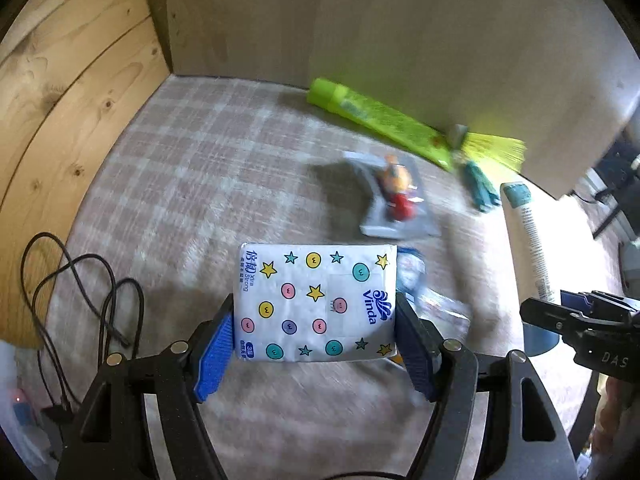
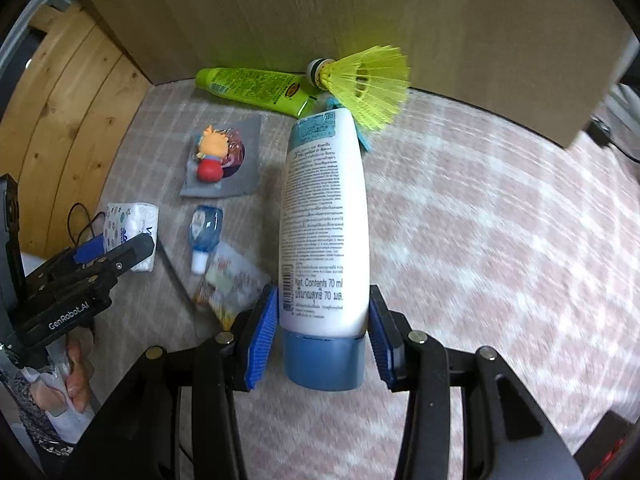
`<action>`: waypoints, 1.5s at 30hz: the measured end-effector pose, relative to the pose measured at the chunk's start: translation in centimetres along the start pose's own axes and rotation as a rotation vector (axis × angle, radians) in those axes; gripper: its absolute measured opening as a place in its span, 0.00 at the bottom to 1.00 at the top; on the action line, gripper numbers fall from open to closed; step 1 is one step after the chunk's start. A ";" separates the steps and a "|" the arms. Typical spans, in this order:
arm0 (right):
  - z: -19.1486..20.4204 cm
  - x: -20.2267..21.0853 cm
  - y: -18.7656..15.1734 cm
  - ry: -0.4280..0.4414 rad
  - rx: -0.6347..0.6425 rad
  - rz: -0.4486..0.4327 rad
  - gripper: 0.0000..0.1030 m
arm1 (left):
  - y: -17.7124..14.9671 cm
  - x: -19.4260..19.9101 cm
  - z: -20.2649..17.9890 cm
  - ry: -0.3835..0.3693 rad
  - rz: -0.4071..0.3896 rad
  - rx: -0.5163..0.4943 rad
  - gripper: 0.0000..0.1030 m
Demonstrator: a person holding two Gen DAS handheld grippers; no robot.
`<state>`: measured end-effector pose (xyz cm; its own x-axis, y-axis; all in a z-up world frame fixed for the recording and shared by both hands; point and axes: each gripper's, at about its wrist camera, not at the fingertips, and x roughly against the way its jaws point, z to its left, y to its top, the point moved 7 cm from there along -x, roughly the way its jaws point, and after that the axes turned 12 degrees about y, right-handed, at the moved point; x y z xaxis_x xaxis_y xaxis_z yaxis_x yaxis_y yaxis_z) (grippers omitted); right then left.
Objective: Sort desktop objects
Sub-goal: 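Carry the tissue pack and lotion bottle to the black bin and release them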
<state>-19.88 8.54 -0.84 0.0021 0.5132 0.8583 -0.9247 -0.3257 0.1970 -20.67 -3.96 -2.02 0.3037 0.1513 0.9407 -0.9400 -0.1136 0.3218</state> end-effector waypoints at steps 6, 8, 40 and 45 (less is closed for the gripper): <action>-0.2 4.3 -3.3 -0.011 -0.011 -0.076 0.41 | -0.1 4.3 -2.7 -0.030 -0.051 -0.071 0.68; -0.5 6.4 -5.4 -0.011 -0.030 -0.103 0.41 | -0.9 6.1 -4.7 -0.054 -0.072 -0.106 0.68; -23.0 32.7 -42.6 -0.241 -0.602 -0.434 0.41 | -24.5 23.0 -41.8 -0.383 -0.175 -0.807 0.68; -24.9 33.5 -44.0 -0.250 -0.630 -0.441 0.42 | -25.9 23.2 -44.2 -0.402 -0.163 -0.853 0.72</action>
<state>11.44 59.82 7.48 0.4331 0.2725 0.8591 -0.8593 0.4124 0.3024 3.88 45.88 6.70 0.3223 -0.2647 0.9089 -0.6296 0.6570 0.4146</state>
